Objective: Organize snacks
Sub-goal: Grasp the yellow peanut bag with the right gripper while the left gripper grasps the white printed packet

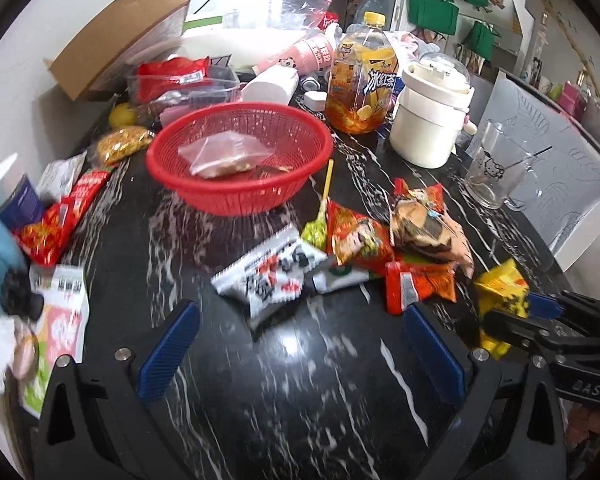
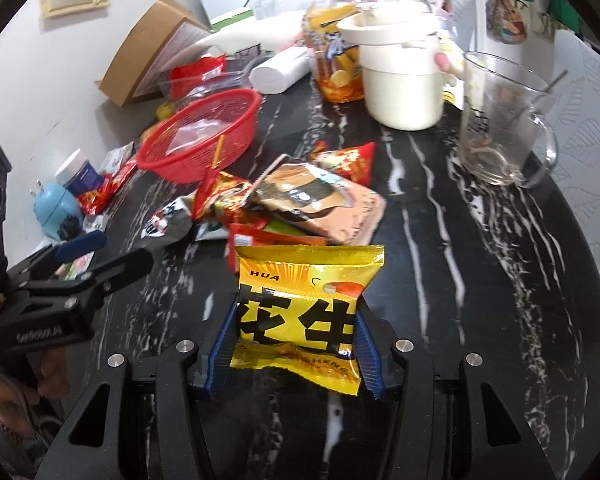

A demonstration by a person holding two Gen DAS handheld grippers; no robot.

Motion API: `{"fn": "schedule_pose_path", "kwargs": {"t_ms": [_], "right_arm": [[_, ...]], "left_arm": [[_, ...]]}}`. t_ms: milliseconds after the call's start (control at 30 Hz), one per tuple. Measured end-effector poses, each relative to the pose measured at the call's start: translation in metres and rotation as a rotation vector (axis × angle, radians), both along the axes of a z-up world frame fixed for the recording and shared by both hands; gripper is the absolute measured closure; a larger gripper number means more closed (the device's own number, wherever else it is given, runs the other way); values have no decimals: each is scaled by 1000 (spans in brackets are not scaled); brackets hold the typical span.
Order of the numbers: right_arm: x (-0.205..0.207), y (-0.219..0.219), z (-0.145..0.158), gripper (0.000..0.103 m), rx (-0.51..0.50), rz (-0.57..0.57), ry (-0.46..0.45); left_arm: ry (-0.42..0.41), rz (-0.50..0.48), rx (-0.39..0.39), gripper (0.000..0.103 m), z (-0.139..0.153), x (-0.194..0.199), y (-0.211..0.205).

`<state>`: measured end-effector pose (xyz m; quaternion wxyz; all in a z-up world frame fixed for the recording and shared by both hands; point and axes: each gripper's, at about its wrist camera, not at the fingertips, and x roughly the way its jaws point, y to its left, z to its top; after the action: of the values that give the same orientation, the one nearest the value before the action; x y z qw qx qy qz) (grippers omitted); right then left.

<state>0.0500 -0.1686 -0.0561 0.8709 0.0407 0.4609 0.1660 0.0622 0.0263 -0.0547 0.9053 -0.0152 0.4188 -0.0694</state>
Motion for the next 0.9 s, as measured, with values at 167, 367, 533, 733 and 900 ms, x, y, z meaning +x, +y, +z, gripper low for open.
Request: {"fn": "schedule_pose_path", "kwargs": {"t_ms": [167,367,533,733,900], "right_arm": [[4,-9,-2,51,11,-11,10],[15,-10,-6,50,24,-11,26],[21,-5,-12,50,25,-2,44],[26,1,-15,50,18,13,58],[26,1,-14,50,13,14,57]], "left_arm": [[28,-21,0,0,-6,21,0],[52,-31,42,0,-16,43,1],[57,-48,77,6,-23,55,5],[88,-59,67,42,-34,58,8],[91,-60,68,59,-37,47,9]]}}
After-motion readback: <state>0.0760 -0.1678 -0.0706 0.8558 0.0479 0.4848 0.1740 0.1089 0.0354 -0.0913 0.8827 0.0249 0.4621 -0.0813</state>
